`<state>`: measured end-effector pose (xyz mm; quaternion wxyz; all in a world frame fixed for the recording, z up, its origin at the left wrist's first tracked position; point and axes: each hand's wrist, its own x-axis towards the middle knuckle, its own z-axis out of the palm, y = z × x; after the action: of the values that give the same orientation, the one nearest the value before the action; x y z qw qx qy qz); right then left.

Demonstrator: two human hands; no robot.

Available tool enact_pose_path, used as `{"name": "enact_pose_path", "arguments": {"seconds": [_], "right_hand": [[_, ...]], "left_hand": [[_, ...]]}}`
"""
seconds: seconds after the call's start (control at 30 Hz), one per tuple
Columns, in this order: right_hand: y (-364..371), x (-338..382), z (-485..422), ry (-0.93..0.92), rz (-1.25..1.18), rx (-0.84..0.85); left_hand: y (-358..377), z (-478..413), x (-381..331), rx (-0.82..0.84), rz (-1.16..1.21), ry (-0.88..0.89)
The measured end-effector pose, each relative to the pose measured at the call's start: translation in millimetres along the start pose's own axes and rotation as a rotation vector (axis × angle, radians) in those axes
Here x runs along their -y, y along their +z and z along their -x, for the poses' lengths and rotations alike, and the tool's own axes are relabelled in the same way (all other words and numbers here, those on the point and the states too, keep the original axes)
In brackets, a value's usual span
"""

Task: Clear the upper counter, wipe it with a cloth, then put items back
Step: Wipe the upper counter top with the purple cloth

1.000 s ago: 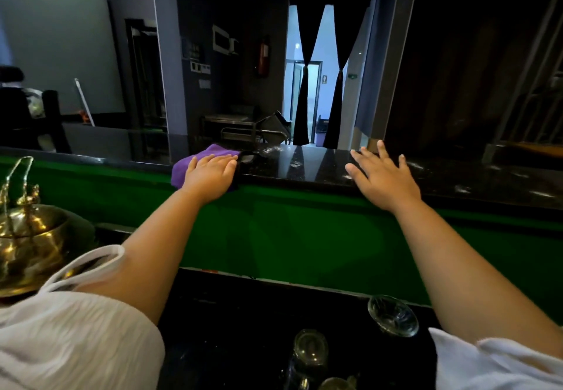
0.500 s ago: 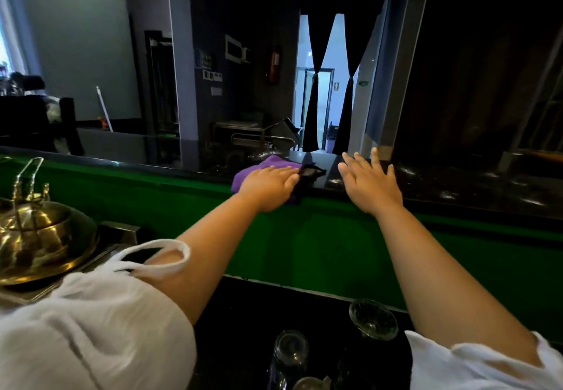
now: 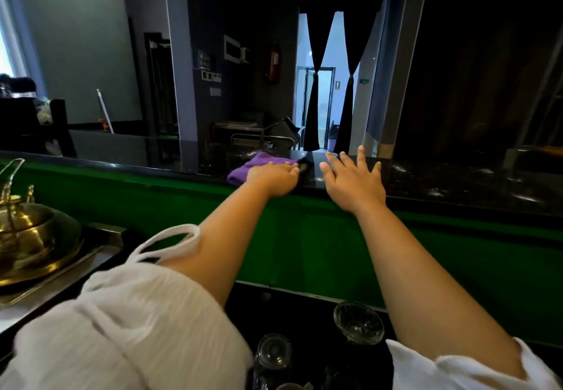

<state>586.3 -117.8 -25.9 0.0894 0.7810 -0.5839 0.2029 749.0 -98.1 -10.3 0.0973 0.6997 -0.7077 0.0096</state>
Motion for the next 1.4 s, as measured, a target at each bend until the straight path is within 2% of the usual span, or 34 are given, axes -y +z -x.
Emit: {"name": "enact_pose_path", "arguments": {"seconds": [0.17, 0.27, 0.37, 0.5, 0.63, 0.77, 0.9, 1.0, 1.23, 1.33, 1.4], "right_hand": [[0.6, -3.1, 0.5, -0.030, -0.020, 0.021], [2.5, -2.2, -1.2, -0.037, 0.001, 0.023], [2.4, -1.5, -4.4, -0.022, 0.007, 0.025], [2.6, -1.3, -4.6, -0.012, 0.011, 0.029], [1.6, 0.0, -4.2, 0.005, 0.004, 0.018], [-2.6, -3.3, 0.5, -0.023, -0.022, 0.046], [-3.6, -3.3, 3.9, -0.027, -0.015, 0.056], [-2.2, -0.7, 3.4, -0.055, 0.001, 0.033], [-2.5, 17.9, 2.7, -0.152, 0.081, -0.007], [4.9, 65.2, -4.9, -0.237, -0.056, 0.023], [9.1, 96.9, -18.4, -0.231, -0.115, 0.050]], "left_hand": [[-1.8, 19.6, 45.5, -0.068, 0.023, -0.001], [-10.8, 7.6, 82.2, -0.008, 0.057, -0.165], [-13.1, -15.2, 75.1, 0.065, 0.113, -0.244], [-5.6, -24.5, 23.4, 0.077, 0.183, -0.132], [6.5, -1.0, -6.5, -0.012, 0.069, -0.041], [5.1, 20.9, 32.7, -0.107, 0.026, -0.042], [-0.8, 29.2, 107.8, -0.107, -0.015, -0.221], [-2.5, 29.8, 130.7, -0.070, -0.039, -0.286], [-8.1, 21.3, 125.7, -0.012, -0.057, -0.245], [-9.9, 18.3, 128.0, 0.014, -0.081, -0.197], [-10.7, 15.3, 133.0, 0.028, -0.112, -0.151]]}}
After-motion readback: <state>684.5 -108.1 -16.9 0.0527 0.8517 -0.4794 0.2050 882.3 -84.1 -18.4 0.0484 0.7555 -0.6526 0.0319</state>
